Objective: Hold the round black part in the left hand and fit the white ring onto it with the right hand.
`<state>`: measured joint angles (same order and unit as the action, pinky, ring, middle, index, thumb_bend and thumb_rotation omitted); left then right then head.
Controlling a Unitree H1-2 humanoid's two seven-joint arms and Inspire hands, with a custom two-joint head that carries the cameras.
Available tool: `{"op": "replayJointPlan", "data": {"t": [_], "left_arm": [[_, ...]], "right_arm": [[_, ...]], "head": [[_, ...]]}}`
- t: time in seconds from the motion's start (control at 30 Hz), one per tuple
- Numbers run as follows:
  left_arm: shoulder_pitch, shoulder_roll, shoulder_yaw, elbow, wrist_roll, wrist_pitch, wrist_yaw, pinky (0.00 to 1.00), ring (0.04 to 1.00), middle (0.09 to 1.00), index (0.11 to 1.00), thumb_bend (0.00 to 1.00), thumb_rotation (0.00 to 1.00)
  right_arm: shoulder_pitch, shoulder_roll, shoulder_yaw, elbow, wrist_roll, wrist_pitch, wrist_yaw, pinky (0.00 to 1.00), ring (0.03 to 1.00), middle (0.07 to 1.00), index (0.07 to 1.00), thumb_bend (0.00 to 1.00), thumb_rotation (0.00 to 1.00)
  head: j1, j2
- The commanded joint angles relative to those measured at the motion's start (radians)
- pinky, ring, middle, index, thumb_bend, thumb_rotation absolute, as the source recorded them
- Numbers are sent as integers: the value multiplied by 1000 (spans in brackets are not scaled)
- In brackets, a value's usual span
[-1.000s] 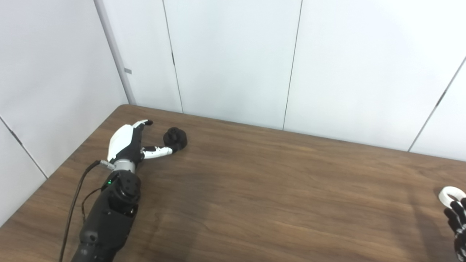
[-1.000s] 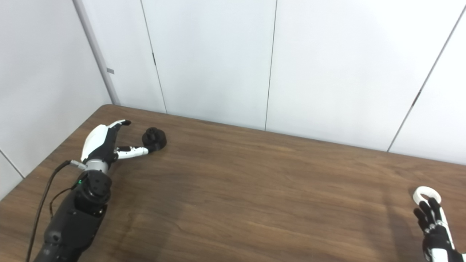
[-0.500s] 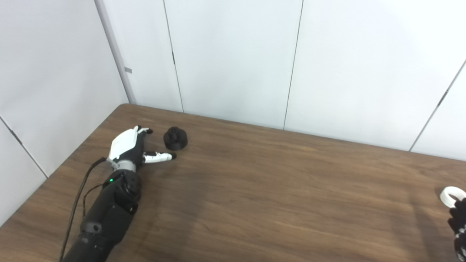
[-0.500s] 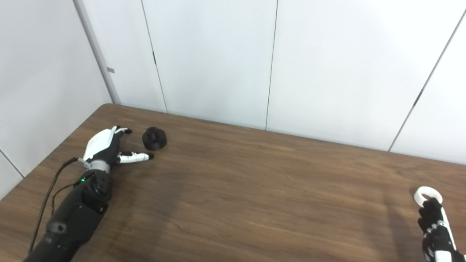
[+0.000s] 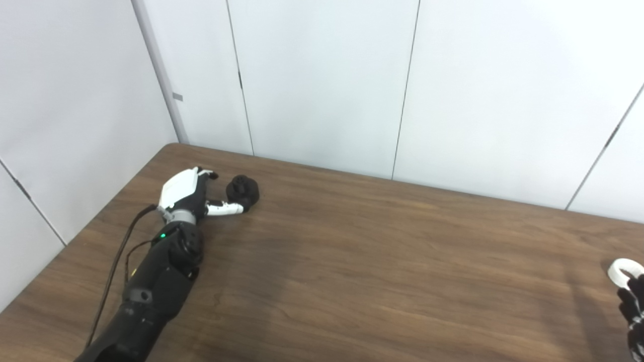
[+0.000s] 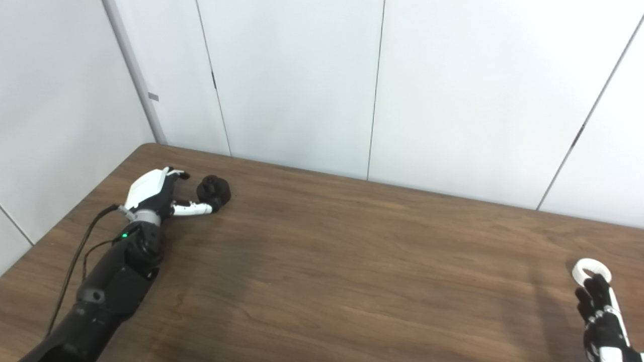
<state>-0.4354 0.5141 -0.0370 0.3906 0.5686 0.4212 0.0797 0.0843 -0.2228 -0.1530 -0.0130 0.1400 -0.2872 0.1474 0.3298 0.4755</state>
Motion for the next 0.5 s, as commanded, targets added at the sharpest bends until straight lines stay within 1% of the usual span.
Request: {"op": "replayJointPlan", "data": {"t": [0.0,0.2,0.33,0.47], "left_arm": [[-57,37,0,0,17,-6,24,1000,1000,980,843,977,435],[-97,23,-12,50,4,-11,27,1000,1000,977,843,968,424],[-112,17,-26,61,8,-11,25,1000,1000,969,832,956,410],[-121,16,-35,81,4,-17,27,1000,1000,962,827,953,400]], "right_arm": [[74,51,22,98,6,-6,-6,1000,972,986,1000,419,1000],[81,55,23,85,-6,15,-17,1000,968,977,1000,451,1000],[81,54,24,87,-5,8,-16,1000,965,976,1000,448,1000],[84,57,24,76,-6,15,-18,1000,967,976,1000,445,1000]], "head": [[0,1],[-6,3],[-8,3],[-8,3]]}}
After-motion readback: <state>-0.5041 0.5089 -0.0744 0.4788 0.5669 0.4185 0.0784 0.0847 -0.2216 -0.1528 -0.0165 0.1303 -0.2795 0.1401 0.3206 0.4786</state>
